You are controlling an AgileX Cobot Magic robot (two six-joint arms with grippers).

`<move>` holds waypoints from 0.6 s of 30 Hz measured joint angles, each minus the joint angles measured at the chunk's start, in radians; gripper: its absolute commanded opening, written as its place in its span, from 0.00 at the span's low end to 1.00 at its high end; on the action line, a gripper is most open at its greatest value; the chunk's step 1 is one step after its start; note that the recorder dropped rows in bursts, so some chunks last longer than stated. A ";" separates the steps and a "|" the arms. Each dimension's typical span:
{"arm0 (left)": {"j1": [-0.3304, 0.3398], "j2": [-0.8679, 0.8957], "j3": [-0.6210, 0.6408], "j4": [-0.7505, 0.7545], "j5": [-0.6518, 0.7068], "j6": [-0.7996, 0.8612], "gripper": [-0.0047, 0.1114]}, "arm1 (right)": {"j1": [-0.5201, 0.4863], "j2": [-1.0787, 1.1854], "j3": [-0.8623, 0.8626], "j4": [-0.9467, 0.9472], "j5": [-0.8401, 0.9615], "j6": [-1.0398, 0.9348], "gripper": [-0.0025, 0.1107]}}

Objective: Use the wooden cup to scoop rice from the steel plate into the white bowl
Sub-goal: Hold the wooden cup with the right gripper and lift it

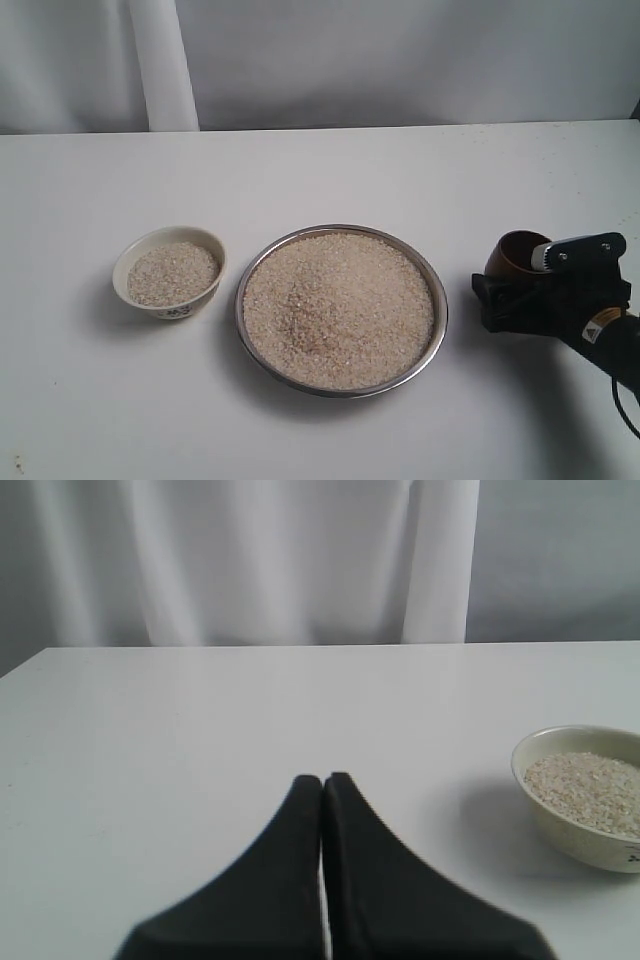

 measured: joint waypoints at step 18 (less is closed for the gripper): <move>0.000 0.000 0.000 0.000 0.000 0.000 0.04 | 0.000 0.000 -0.050 -0.044 0.045 0.000 0.75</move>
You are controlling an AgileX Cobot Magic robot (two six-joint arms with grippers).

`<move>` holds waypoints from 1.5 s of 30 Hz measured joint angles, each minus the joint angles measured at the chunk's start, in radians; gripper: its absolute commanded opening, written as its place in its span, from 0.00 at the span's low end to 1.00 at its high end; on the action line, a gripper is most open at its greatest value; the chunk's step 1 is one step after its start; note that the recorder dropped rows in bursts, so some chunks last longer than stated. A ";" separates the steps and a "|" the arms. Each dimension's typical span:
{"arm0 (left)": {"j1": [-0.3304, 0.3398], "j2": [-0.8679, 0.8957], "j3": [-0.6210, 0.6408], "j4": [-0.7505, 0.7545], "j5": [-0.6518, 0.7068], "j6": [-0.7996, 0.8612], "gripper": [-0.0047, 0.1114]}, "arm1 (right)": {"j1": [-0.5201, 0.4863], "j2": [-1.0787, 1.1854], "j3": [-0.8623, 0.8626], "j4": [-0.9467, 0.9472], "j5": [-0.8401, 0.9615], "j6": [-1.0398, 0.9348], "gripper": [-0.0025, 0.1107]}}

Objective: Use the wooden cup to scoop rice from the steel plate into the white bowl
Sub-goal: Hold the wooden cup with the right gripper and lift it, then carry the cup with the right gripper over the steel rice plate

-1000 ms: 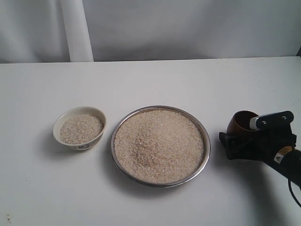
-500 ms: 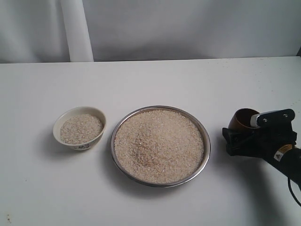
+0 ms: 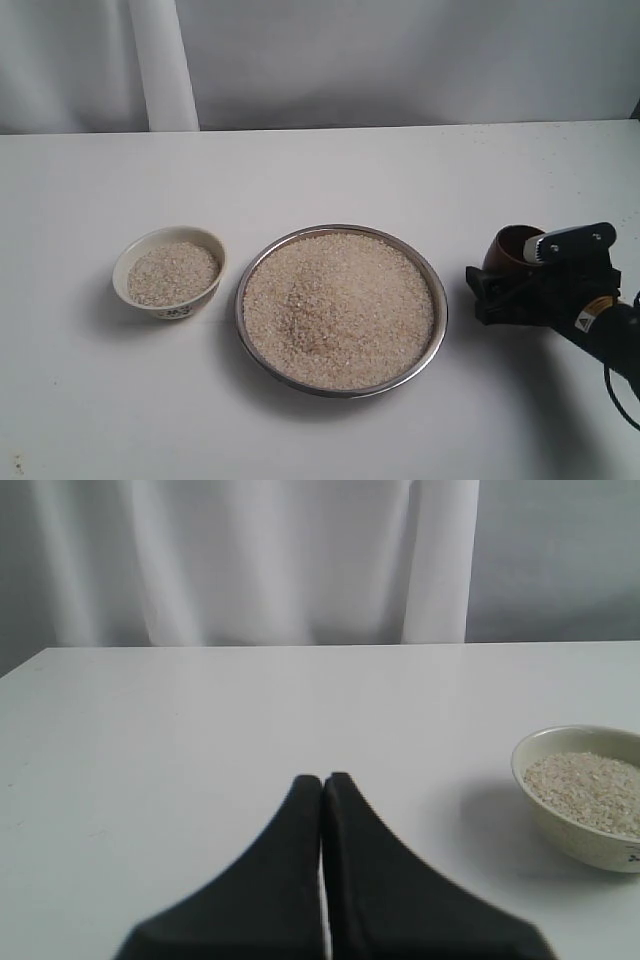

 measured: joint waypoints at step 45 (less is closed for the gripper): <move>0.000 0.000 0.000 0.000 0.000 0.000 0.04 | 0.000 -0.364 -0.043 -0.248 0.339 0.194 0.02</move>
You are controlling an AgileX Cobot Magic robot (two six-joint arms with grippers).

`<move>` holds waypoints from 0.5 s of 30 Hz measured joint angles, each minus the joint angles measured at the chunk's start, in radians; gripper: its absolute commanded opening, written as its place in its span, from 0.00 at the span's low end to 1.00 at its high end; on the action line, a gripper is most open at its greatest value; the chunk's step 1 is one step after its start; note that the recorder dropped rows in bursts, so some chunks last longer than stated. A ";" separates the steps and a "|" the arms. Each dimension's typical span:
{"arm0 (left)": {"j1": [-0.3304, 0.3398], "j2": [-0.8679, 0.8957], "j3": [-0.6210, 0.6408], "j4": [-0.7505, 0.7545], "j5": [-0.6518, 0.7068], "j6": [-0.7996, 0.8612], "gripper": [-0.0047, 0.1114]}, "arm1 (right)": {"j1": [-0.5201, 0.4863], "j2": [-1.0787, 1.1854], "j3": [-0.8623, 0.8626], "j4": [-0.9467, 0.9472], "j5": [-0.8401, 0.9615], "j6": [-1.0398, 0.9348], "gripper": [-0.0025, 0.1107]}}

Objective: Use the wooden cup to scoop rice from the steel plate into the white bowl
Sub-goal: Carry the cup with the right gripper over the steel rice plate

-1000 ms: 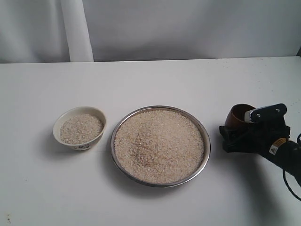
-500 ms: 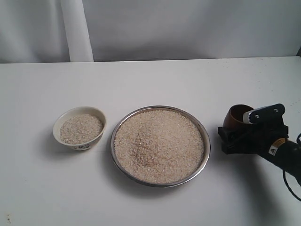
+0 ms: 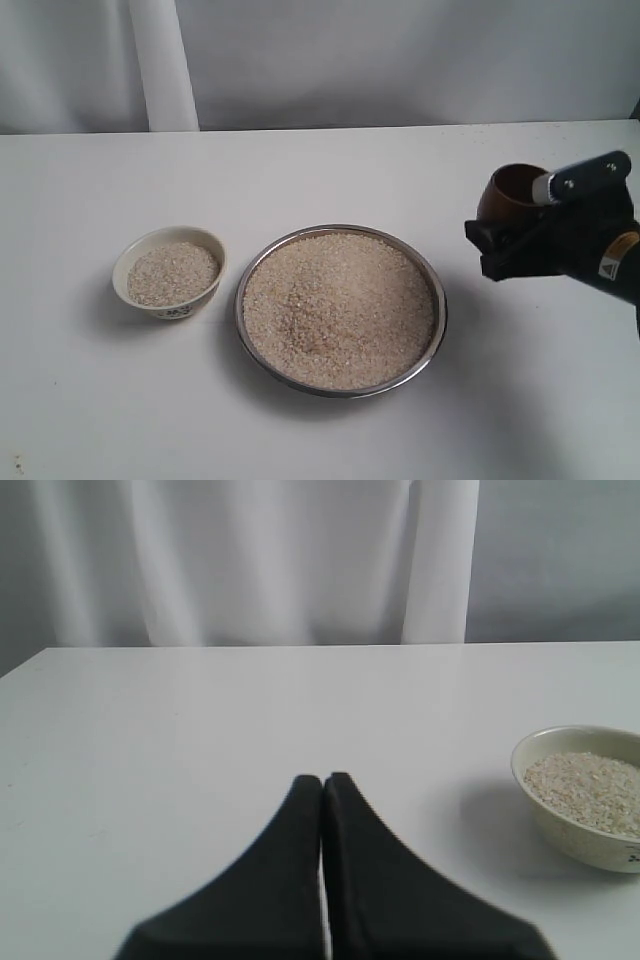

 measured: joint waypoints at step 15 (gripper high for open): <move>0.000 0.000 0.000 0.000 0.000 0.000 0.04 | 0.257 -0.227 -0.376 -1.188 0.522 1.233 0.02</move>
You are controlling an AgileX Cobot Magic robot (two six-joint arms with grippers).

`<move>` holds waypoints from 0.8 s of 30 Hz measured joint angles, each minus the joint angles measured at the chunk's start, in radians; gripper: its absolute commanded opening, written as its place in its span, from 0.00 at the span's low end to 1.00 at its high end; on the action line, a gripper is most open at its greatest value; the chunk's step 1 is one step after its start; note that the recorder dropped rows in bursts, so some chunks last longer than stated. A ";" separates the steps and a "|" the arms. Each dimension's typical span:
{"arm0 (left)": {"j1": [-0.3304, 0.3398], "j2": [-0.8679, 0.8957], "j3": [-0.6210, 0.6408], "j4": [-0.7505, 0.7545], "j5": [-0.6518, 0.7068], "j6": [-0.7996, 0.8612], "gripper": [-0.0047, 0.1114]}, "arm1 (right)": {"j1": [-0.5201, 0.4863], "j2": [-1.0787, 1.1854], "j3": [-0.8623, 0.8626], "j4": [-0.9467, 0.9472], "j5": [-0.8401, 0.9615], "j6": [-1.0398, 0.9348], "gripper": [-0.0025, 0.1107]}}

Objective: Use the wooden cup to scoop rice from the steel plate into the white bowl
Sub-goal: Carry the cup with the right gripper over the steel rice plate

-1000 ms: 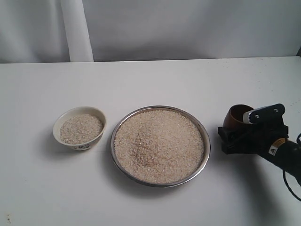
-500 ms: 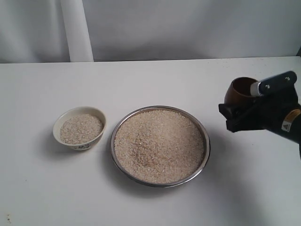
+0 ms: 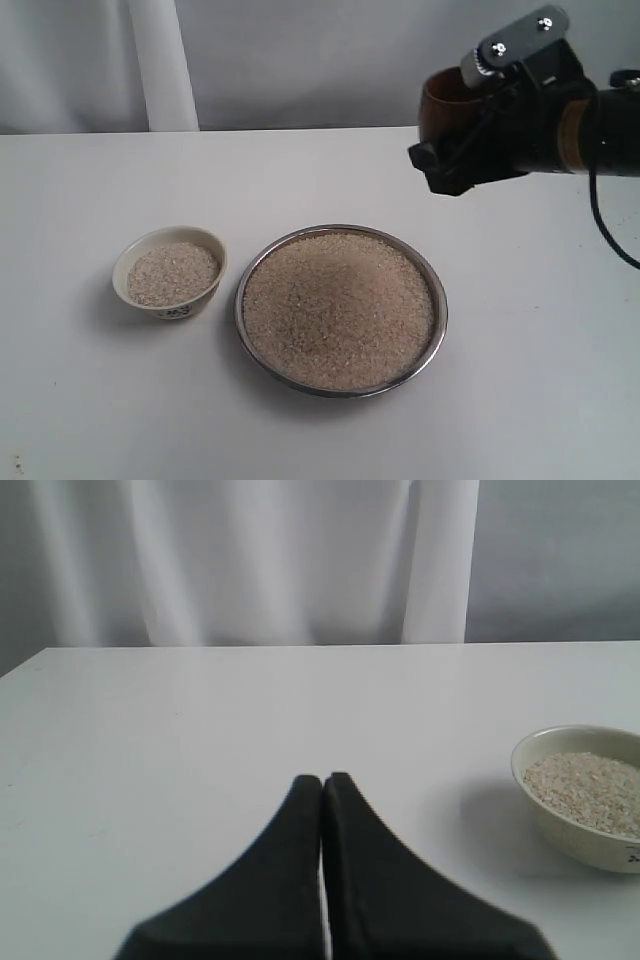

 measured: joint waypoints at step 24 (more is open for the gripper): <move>0.000 0.000 0.000 0.000 0.000 0.000 0.04 | 0.243 0.135 -0.043 0.476 0.843 -1.070 0.02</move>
